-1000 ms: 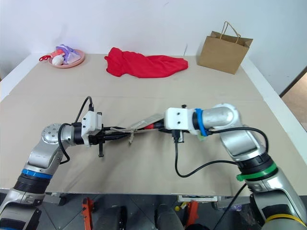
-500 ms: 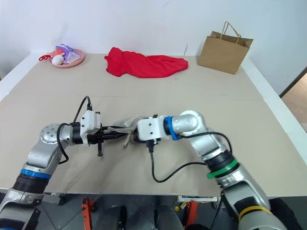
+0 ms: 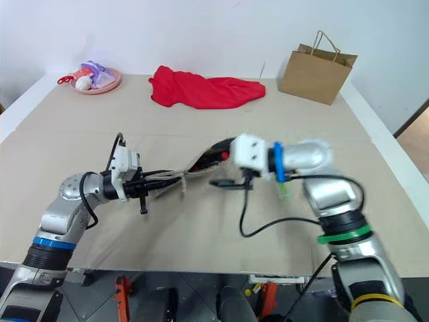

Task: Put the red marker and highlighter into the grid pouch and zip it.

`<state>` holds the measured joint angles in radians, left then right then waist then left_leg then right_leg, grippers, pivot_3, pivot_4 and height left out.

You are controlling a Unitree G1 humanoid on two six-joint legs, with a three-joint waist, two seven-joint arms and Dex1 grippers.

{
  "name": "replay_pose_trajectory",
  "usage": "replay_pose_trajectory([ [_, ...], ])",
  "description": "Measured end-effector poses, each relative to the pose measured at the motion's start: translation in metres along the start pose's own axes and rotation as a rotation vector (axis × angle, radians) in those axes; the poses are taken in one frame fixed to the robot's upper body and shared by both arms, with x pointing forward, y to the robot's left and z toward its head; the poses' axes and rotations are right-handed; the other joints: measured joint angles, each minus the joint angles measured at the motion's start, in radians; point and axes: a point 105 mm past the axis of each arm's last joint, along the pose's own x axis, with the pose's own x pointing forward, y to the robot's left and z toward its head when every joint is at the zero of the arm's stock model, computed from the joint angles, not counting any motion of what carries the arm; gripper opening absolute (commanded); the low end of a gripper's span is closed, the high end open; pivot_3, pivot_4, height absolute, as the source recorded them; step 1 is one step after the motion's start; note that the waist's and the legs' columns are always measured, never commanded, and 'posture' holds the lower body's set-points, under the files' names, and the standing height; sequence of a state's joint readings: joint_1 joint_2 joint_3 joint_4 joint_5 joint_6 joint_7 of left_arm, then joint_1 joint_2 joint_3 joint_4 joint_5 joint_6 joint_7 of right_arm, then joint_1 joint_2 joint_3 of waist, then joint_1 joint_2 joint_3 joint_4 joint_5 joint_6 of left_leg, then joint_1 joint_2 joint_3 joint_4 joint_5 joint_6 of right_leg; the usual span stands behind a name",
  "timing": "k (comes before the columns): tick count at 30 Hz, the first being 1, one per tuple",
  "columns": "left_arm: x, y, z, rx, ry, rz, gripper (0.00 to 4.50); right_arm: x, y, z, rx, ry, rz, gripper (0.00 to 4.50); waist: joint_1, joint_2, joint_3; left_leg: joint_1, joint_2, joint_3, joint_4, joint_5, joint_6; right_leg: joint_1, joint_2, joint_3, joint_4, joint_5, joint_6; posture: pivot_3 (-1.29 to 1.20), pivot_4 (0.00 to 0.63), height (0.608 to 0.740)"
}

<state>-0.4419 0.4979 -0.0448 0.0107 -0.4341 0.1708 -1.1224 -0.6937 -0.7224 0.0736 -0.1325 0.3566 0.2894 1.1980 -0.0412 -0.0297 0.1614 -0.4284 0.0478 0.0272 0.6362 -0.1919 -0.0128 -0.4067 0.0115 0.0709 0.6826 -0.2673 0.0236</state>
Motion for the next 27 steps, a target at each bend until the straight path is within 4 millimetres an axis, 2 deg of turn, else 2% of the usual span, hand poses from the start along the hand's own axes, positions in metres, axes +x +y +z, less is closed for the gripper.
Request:
replay_pose_trajectory([
  [2,0.0,-0.001,0.001,0.0,-0.002,-0.001,0.0,-0.014,-0.001,0.011,0.068,-0.061,-0.019,4.42,-0.001,0.0,0.0,0.001,0.0,0.0,0.0,0.0,0.0,0.0,0.001,0.0,0.0,0.0,0.0,0.0,0.15,0.74],
  [5,0.0,-0.003,0.002,0.003,-0.007,-0.003,0.0,-0.03,-0.002,0.001,0.171,-0.049,-0.08,4.42,-0.001,0.0,0.0,0.001,0.0,0.001,0.0,0.0,0.0,0.001,0.0,0.001,0.0,-0.001,0.002,0.0,0.15,0.74],
  [9,-0.001,-0.004,0.001,-0.002,-0.002,-0.003,0.0,-0.051,-0.009,-0.068,0.407,0.16,-0.321,4.42,-0.001,-0.001,-0.001,0.002,-0.001,0.002,0.001,0.0,0.0,0.001,0.0,0.002,0.0,-0.002,0.004,0.0,0.15,0.74],
  [10,-0.002,-0.004,0.0,-0.003,0.0,-0.002,0.0,-0.057,-0.007,-0.091,0.489,0.221,-0.388,4.42,-0.001,-0.001,-0.001,0.002,-0.001,0.002,0.001,0.0,0.0,0.001,0.0,0.002,0.0,-0.001,0.004,0.0,0.15,0.74],
  [13,-0.002,-0.006,0.001,0.003,0.003,-0.005,0.0,-0.063,0.005,-0.133,0.652,0.323,-0.498,4.42,-0.003,-0.001,-0.001,0.002,-0.001,0.002,0.0,0.0,0.0,0.0,0.0,0.004,0.0,-0.001,0.004,0.0,0.15,0.74],
  [16,-0.003,-0.008,0.001,0.006,0.004,-0.009,0.0,-0.063,0.017,-0.156,0.736,0.389,-0.555,4.42,-0.004,-0.001,0.0,0.002,-0.001,0.002,-0.001,0.0,0.0,0.0,0.001,0.003,0.0,-0.001,0.004,0.0,0.15,0.74],
  [22,-0.004,-0.008,0.001,0.008,0.01,-0.008,0.0,-0.059,0.021,-0.166,0.764,0.409,-0.607,4.42,-0.003,-0.001,-0.001,0.003,-0.001,0.002,0.0,0.0,0.0,0.002,0.001,0.003,0.0,-0.002,0.007,0.0,0.15,0.74],
  [25,-0.004,-0.008,0.001,0.008,0.012,-0.007,0.0,-0.061,0.02,-0.17,0.78,0.414,-0.633,3.62,-0.003,-0.002,-0.001,0.004,-0.001,0.002,0.002,0.001,0.0,0.004,0.001,0.003,0.0,-0.001,0.008,0.0,0.15,0.74],
  [27,-0.004,-0.008,0.0,0.009,0.013,-0.006,0.0,-0.067,0.019,-0.173,0.792,0.417,-0.661,2.6,-0.001,-0.002,-0.001,0.005,-0.001,0.002,0.002,0.001,0.0,0.005,0.0,0.003,0.0,-0.001,0.008,0.0,0.15,0.74],
])
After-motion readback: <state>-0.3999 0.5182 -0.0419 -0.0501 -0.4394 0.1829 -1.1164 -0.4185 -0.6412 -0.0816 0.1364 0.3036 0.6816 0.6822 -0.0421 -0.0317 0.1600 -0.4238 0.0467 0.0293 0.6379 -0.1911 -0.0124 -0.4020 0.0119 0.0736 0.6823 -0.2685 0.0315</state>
